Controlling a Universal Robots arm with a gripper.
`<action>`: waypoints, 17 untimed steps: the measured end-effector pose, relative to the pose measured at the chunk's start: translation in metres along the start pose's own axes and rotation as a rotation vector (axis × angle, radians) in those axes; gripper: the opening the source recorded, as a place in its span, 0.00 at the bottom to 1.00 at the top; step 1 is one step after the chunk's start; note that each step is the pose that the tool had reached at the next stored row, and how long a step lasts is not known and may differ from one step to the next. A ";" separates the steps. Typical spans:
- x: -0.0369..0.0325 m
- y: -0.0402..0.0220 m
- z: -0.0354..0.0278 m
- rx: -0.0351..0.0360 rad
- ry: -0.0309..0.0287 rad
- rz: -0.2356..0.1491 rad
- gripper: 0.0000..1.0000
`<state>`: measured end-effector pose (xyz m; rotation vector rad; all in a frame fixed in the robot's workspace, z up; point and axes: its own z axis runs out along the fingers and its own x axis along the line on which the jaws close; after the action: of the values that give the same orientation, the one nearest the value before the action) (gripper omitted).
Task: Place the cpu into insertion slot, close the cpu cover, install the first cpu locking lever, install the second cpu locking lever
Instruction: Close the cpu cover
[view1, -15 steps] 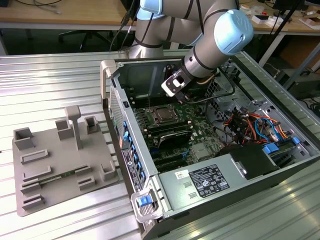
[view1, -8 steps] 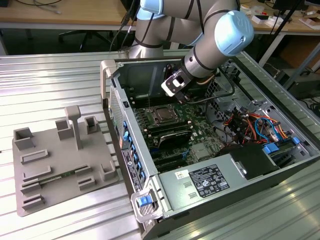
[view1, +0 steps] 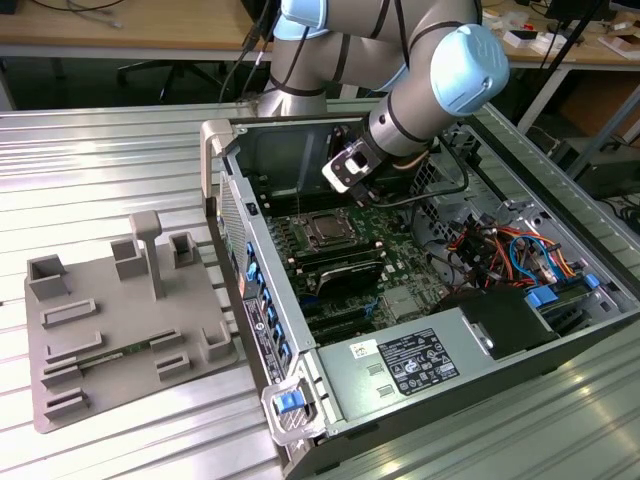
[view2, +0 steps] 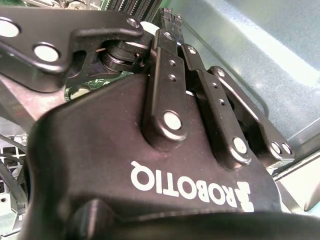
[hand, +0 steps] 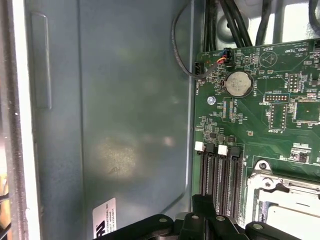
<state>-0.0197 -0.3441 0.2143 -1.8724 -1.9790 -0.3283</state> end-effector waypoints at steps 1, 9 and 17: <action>0.0000 0.0000 0.0000 0.0000 0.0027 0.000 0.11; -0.0002 0.0000 0.0000 -0.0009 0.0297 -0.004 0.11; -0.0004 0.0000 -0.0002 -0.0016 0.0586 -0.007 0.11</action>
<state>-0.0197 -0.3445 0.2144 -1.8358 -1.9479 -0.3825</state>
